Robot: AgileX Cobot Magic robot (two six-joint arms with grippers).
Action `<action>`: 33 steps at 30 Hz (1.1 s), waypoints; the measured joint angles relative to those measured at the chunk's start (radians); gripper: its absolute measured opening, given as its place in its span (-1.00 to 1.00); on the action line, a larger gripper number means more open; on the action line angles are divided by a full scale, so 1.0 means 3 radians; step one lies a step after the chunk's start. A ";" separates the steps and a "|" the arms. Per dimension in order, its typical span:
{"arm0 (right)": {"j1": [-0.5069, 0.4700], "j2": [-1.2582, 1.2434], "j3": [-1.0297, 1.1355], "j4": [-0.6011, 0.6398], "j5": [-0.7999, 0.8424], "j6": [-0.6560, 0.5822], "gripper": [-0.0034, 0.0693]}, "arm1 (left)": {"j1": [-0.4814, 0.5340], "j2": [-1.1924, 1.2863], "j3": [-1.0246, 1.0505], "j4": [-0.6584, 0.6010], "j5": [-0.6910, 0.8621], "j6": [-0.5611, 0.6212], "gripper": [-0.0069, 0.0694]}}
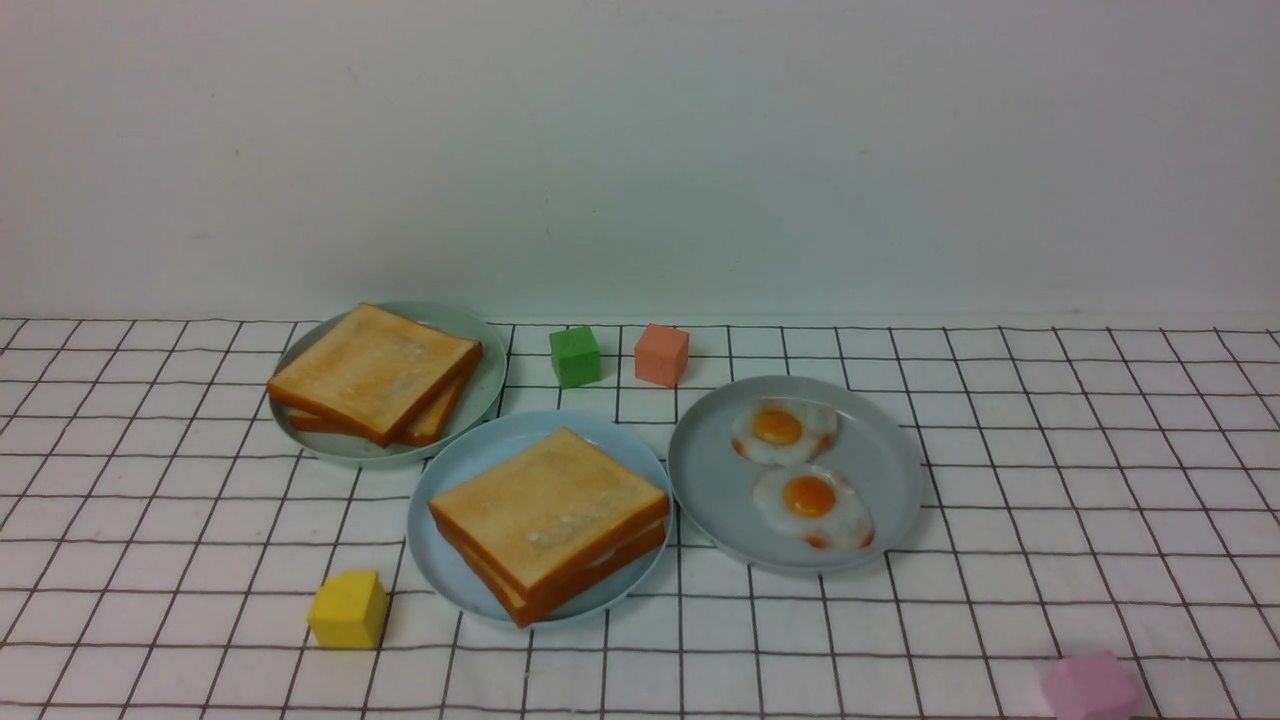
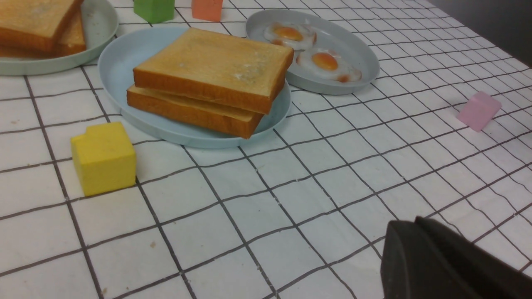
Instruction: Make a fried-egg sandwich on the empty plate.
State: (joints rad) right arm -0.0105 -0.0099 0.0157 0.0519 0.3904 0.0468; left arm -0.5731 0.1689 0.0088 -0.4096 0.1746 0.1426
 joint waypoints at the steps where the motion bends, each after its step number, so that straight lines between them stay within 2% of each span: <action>1: 0.0000 0.0000 0.0000 0.0000 0.0000 0.0000 -0.93 | 0.0000 0.0000 0.0000 0.0000 0.0000 0.0000 -0.77; 17: 0.0000 0.0000 0.0000 0.0004 0.0000 0.0001 -0.91 | 0.0000 0.0000 0.0000 0.0000 -0.0028 0.0000 -0.74; 20: 0.0000 0.0000 0.0000 0.0004 0.0000 0.0001 -0.90 | 0.0074 -0.0003 0.0000 0.0148 -0.0280 -0.0117 -0.74; 23: 0.0000 0.0000 0.0000 0.0004 0.0000 0.0001 -0.90 | 0.0376 -0.0068 0.0000 0.0470 -0.0551 -0.0422 -0.78; 25: 0.0000 0.0000 0.0000 0.0004 0.0000 0.0001 -0.89 | 0.0768 -0.0196 0.0000 0.0760 -0.0644 -0.0698 -0.85; 26: 0.0000 0.0000 0.0000 0.0004 0.0000 0.0001 -0.89 | 0.0806 -0.0228 0.0000 0.0806 -0.0644 -0.0754 -0.85; 28: 0.0000 0.0000 0.0000 0.0004 0.0000 0.0001 -0.89 | 0.1283 -0.0458 0.0000 0.1036 -0.0497 -0.1046 -0.85; 33: 0.0000 0.0000 0.0000 0.0004 0.0000 0.0001 -0.88 | 0.1884 -0.0599 0.0050 0.1151 0.0154 -0.1260 -0.85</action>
State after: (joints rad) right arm -0.0105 -0.0099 0.0157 0.0531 0.3904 0.0471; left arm -0.0077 -0.0109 0.0239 -0.0645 0.2208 -0.2355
